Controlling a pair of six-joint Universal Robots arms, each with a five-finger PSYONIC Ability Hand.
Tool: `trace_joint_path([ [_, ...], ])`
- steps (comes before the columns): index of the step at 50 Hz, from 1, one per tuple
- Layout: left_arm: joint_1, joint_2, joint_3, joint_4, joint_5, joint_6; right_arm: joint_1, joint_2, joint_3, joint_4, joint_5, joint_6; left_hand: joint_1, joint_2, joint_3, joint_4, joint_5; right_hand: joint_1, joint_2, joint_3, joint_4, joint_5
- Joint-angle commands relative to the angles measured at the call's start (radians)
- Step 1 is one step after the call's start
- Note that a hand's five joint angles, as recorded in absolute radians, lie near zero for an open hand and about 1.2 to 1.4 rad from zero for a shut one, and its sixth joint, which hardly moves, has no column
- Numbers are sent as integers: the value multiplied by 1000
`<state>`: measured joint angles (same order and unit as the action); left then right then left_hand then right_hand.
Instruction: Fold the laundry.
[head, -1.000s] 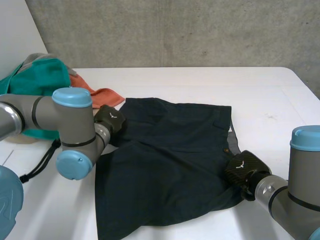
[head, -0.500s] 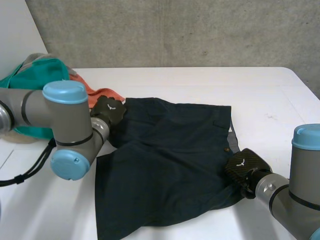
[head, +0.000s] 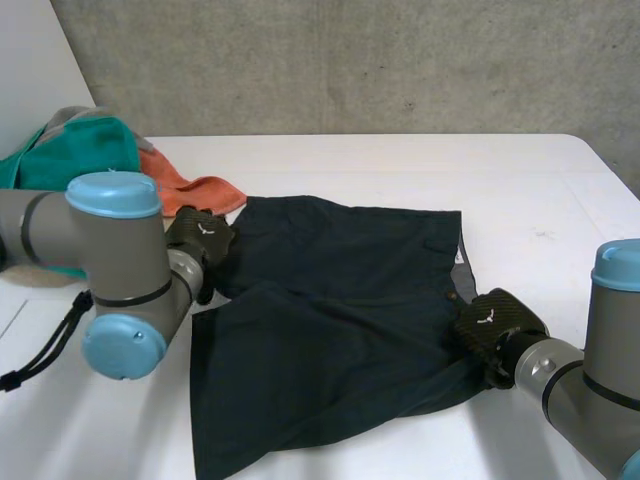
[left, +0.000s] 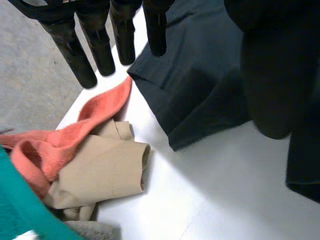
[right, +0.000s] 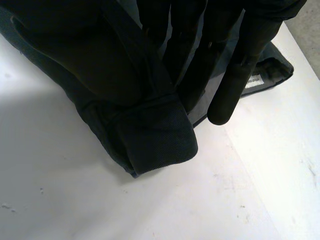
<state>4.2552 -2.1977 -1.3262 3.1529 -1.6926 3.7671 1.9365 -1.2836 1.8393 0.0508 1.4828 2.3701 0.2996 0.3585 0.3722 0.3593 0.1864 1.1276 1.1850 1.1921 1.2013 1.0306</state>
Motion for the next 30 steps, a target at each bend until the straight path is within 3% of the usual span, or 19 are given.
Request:
trace_joint_path([
  [1,-24,232,-175,6,-1,-16,10,-10,-14,1,-4,44,-13,-72,-85,-72,-74,269,211,204,195,191],
  [7,-69,442,-339,-10,-4,-104,10,-10,-51,1,-44,158,49,-10,-24,-11,-12,269,211,204,195,191],
  [13,-155,636,-504,-111,2,-282,2,-8,-84,1,-52,239,49,-10,-24,-11,-12,269,211,204,195,191],
  [21,-239,670,-628,-209,8,-469,1,-6,-104,0,-52,290,37,-22,-35,-22,-24,269,211,204,195,191],
  [30,-247,549,-673,-175,4,-492,-2,-8,-91,-26,-45,291,55,-4,-18,-5,-7,269,211,204,195,191],
])
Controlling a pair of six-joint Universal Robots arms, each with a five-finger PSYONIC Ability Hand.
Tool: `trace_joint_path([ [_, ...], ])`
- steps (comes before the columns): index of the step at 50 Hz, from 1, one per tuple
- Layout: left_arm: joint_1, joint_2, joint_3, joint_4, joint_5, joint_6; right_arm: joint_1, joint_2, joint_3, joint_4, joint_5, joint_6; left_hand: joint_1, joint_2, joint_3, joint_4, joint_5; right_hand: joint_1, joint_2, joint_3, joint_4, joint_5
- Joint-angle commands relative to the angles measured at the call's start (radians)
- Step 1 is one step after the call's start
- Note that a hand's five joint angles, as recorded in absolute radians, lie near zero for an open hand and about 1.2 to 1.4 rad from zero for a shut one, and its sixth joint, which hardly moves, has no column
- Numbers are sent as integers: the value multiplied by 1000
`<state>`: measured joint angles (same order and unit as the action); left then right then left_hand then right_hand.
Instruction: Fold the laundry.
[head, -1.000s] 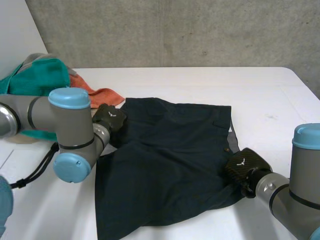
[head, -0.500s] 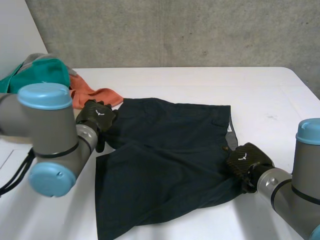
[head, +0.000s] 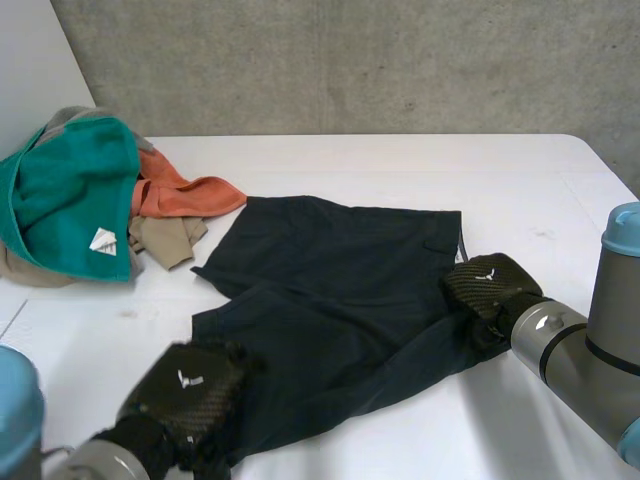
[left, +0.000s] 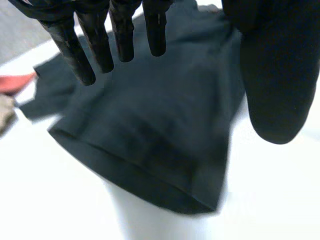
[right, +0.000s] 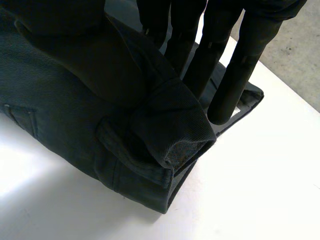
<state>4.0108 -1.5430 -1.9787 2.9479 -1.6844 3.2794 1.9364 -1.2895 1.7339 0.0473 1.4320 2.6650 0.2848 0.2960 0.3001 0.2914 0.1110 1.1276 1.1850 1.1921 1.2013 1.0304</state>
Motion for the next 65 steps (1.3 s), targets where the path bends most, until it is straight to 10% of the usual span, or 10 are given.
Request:
trace_joint_path([
  [1,-1,-132,-17,37,-8,-3,-2,-4,18,-26,7,-4,122,111,107,115,121,269,211,204,195,191],
  [9,4,-186,10,98,-21,5,-5,-37,53,-15,7,-23,1111,1100,1096,1105,1110,269,211,204,195,191],
  [23,-71,-62,-32,-207,-31,313,-94,-261,210,426,7,-542,1111,1100,1096,1105,1111,269,211,204,195,191],
  [36,-44,-167,177,124,-44,330,-96,-234,144,200,-12,-409,1111,1100,1096,1105,1111,269,211,204,195,191],
  [65,125,-1102,1238,577,-38,755,-24,522,-552,-357,162,-335,1111,1100,1096,1105,1111,269,211,204,195,191],
])
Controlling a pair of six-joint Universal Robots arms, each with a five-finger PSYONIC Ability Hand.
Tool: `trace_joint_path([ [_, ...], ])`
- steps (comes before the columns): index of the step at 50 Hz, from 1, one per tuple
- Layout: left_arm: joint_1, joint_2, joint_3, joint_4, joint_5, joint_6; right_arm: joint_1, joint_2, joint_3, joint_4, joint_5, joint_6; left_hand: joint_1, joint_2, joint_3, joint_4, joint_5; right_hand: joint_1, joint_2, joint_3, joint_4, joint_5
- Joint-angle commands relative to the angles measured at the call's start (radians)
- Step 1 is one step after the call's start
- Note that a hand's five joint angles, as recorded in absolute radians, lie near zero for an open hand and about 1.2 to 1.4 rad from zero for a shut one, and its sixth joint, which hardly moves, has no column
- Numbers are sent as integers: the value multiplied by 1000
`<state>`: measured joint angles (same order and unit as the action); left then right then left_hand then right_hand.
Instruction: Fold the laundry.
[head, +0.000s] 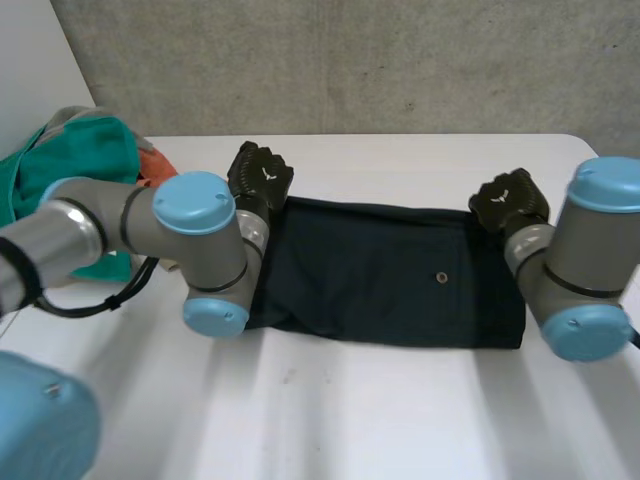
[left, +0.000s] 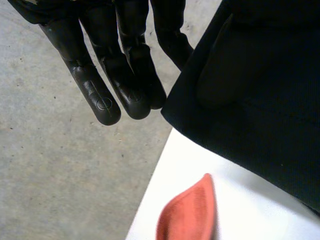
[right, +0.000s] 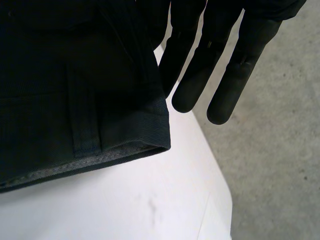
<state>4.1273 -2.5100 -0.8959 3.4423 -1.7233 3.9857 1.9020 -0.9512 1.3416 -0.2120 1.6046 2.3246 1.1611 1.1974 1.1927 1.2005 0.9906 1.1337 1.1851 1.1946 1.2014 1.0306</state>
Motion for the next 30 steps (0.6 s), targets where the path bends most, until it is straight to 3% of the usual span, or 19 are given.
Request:
trace_joint_path([
  [1,5,-142,155,109,4,52,12,199,-173,-108,-11,2,235,199,204,196,231,237,186,177,170,166],
  [3,2,-144,149,135,4,50,17,227,-193,-124,-5,-1,235,199,204,196,231,-192,-243,-253,-260,-263],
  [4,1,-144,146,146,4,47,19,239,-209,-132,6,2,90,54,59,51,86,-752,-804,-813,-820,-824],
  [5,-5,-142,134,162,1,44,19,239,-211,-132,11,5,-652,-689,-684,-692,-656,-959,-1011,-1020,-1027,-1031],
  [6,-7,-142,129,167,-1,47,20,236,-210,-130,17,9,-913,-949,-944,-952,-917,-959,-1011,-1020,-1027,-1031],
  [7,-9,-139,121,173,-1,50,22,227,-205,-129,21,13,-987,-1023,-1018,-1026,-991,-959,-1011,-1020,-1027,-1031],
  [14,-29,6,-20,178,-36,41,3,-4,-15,0,20,108,-987,-1023,-1018,-1026,-991,-959,-1011,-1020,-1027,-1031],
  [18,-25,144,-179,184,-53,9,-30,-150,111,185,-67,238,-987,-1023,-1018,-1026,-991,-959,-1011,-1020,-1027,-1031],
  [23,-30,270,-345,183,-51,-95,-103,-162,205,306,-189,301,-987,-1023,-1018,-1026,-991,-849,-901,-910,-917,-921],
  [28,-36,312,-420,181,-51,-163,-132,-161,252,252,-244,315,-987,-1023,-1018,-1026,-991,-811,-863,-872,-879,-883],
  [30,-38,315,-431,178,-51,-172,-130,-138,261,193,-241,314,-987,-1023,-1018,-1026,-991,-642,-693,-703,-710,-713],
])
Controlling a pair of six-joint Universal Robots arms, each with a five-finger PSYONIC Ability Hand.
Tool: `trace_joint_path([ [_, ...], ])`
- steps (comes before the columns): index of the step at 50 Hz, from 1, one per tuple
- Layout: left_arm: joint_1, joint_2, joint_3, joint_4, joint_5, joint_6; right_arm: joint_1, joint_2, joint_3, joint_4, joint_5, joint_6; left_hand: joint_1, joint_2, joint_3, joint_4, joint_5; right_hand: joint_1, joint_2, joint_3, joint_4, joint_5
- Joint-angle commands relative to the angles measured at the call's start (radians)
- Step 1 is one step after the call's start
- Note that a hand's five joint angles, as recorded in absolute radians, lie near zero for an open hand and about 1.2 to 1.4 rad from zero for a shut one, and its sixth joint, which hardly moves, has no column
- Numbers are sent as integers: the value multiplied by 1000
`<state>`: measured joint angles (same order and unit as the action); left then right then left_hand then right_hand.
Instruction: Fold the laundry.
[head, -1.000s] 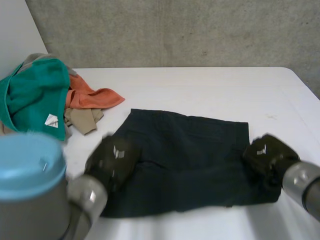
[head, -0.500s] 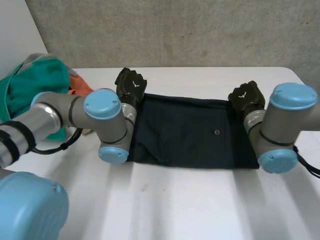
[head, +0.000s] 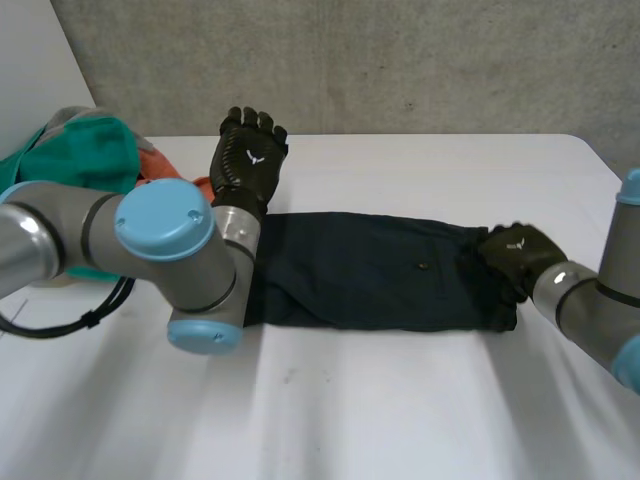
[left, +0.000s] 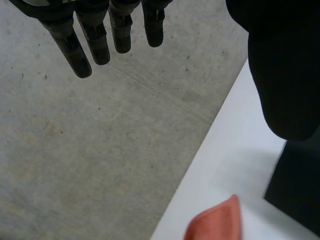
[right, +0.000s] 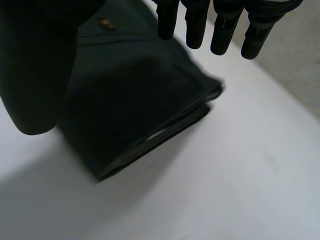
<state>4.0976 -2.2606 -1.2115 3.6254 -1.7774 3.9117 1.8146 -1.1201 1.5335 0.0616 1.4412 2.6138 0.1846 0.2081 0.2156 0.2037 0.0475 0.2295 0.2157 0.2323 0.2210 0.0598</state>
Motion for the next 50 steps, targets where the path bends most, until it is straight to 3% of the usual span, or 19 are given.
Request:
trace_joint_path([
  [1,-8,65,-123,-5,0,-101,-43,46,70,-103,-76,23,-10,-34,-41,-29,-47,359,373,357,368,355],
  [3,-9,65,-131,-5,-1,-100,-43,77,65,-137,-65,22,-10,-34,-41,-29,-47,661,675,658,670,656],
  [4,-13,67,-137,-5,-2,-101,-44,95,54,-156,-50,16,-10,-34,-41,-29,-47,1139,1153,1137,1148,1135],
  [5,-14,68,-140,-5,-2,-101,-46,97,53,-158,-38,14,-10,-34,-41,-29,-47,1166,1180,1164,1175,1162],
  [10,-14,105,-163,-8,-4,-103,-86,63,76,-189,34,-7,-10,-34,-41,-29,-47,1167,1181,1164,1175,1162],
  [13,-14,145,-191,-8,1,-107,-123,-26,108,-203,39,-66,-10,-34,-41,-29,-47,1167,1181,1164,1175,1162],
  [23,-11,248,-270,-8,6,-126,-161,-112,123,-223,42,-452,-10,-34,-41,-29,-47,1167,1181,1164,1175,1162],
  [25,-10,256,-280,-8,4,-135,-118,-113,113,-236,36,-483,-10,-34,-41,-29,-47,1167,1181,1164,1175,1162],
  [29,-6,271,-301,-8,4,-163,98,-101,65,-307,-1,-518,-10,-34,-41,-29,-47,1167,1181,1164,1175,1162],
  [34,0,285,-327,-10,3,-180,319,-26,53,-429,-120,-524,-10,-34,-41,-29,-47,1167,1181,1164,1175,1162],
  [38,0,294,-341,-10,3,-180,403,61,54,-437,-203,-581,-10,-34,-41,-29,-47,1167,1181,1164,1175,1162],
  [43,0,300,-330,-7,1,-180,453,134,39,-416,-239,-684,-10,-34,-41,-29,-47,1167,1181,1164,1175,1162],
  [44,0,300,-327,-7,1,-180,454,131,37,-417,-240,-690,-10,-34,-41,-29,-47,1022,1036,1020,1031,1018],
  [45,1,300,-323,-5,1,-180,456,122,30,-422,-245,-687,-10,-34,-41,-29,-47,661,674,658,669,656],
  [48,0,302,-297,1,1,-178,451,85,37,-421,-242,-599,-10,-34,-41,-29,-47,137,150,134,145,132],
  [50,-2,300,-266,4,0,-178,442,42,43,-422,-242,-490,-10,-34,-41,-29,-47,-12,2,-15,-3,-17],
])
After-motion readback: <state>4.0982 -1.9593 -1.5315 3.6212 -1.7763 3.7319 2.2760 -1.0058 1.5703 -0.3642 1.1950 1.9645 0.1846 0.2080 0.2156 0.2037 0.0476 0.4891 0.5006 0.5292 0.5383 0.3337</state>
